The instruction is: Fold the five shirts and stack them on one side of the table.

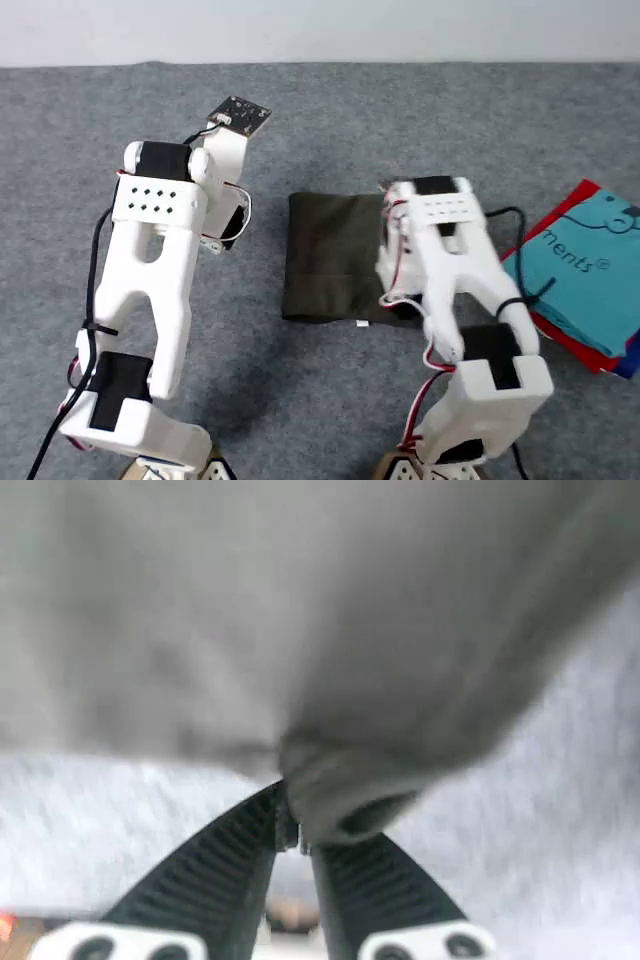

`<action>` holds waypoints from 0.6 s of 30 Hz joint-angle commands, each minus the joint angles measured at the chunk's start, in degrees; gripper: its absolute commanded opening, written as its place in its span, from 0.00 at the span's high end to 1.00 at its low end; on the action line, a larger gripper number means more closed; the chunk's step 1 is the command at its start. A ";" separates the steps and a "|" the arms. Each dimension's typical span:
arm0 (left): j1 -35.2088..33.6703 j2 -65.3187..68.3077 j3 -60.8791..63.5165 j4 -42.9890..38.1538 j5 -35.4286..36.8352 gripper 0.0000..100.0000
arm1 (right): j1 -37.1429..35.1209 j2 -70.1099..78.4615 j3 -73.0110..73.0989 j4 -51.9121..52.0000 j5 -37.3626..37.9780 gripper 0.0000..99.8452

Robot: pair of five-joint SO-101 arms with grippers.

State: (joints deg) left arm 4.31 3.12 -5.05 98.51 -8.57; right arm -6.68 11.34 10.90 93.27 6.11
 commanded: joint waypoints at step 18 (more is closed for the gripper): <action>-0.53 -2.29 -0.13 -0.97 0.35 0.99 | -1.89 -2.24 -12.84 -0.04 -1.67 0.99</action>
State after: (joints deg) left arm 4.31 3.12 -5.05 98.24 -8.57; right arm -6.95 8.79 0.88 90.64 5.58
